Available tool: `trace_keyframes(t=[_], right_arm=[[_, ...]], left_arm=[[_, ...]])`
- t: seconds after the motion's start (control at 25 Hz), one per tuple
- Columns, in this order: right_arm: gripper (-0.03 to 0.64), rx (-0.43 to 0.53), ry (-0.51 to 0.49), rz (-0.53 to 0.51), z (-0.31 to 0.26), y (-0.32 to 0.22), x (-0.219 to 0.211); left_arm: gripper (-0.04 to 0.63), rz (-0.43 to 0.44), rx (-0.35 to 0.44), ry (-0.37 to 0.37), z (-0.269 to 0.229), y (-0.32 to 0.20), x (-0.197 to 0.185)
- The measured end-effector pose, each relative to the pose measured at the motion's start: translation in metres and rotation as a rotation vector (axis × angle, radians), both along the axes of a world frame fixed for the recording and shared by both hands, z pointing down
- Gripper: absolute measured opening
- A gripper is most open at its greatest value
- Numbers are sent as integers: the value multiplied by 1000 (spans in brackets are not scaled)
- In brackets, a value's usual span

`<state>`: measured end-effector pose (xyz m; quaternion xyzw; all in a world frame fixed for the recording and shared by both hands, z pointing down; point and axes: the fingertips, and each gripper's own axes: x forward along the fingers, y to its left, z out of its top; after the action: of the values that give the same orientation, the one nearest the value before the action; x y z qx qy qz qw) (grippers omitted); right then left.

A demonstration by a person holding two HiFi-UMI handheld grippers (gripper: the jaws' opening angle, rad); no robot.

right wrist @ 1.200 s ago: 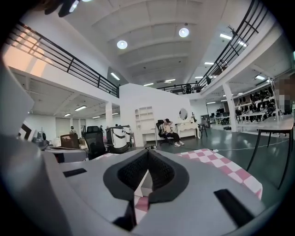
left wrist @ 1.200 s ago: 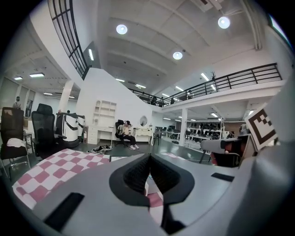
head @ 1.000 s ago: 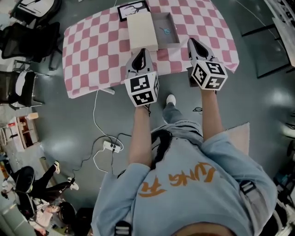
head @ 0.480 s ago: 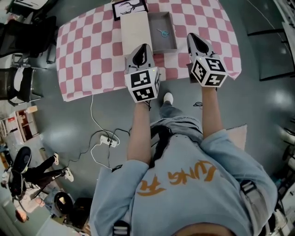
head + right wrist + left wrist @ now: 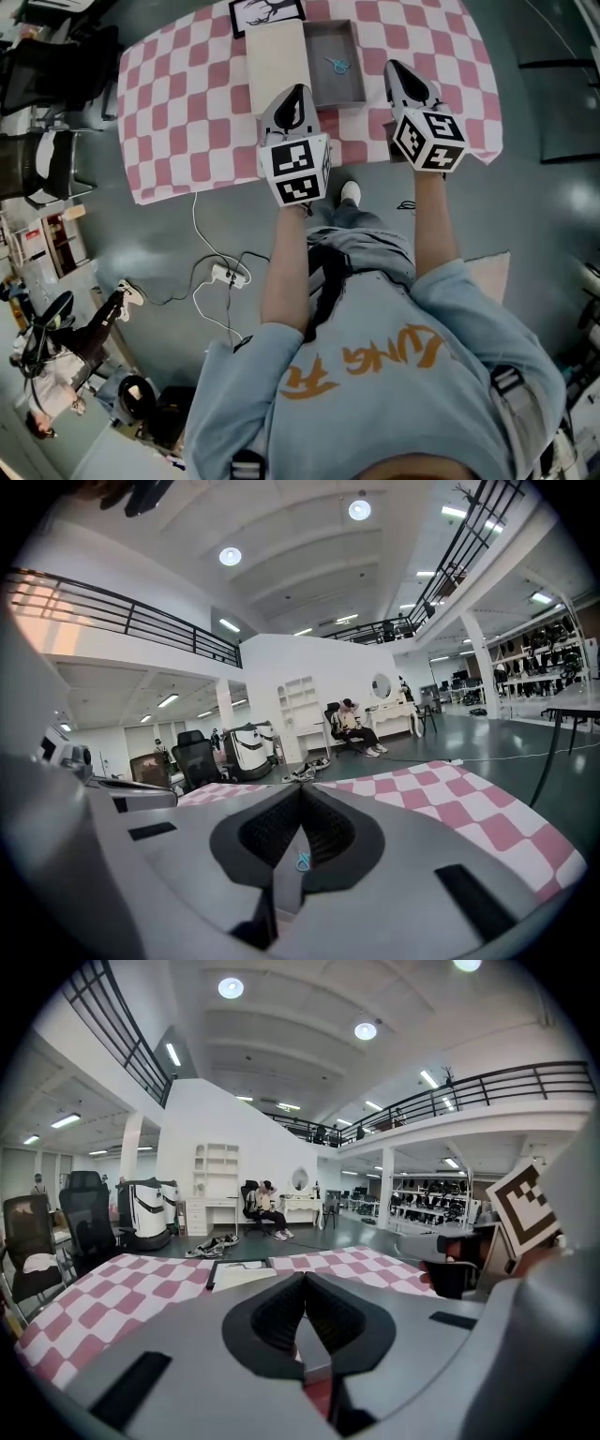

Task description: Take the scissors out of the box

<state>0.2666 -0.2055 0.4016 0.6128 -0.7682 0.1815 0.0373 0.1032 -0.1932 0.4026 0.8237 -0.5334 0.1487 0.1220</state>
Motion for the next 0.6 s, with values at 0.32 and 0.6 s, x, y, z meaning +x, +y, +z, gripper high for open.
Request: trace_keyframes(t=[0.32,0.6], right_arm=[[-3,-8,38,16,5,-26,0],[-3,3,66,33,-11,-62,11]], left_arm=[[20,44,-5,30,6,-40,7],[20,112,5,54,-6,-85,27]])
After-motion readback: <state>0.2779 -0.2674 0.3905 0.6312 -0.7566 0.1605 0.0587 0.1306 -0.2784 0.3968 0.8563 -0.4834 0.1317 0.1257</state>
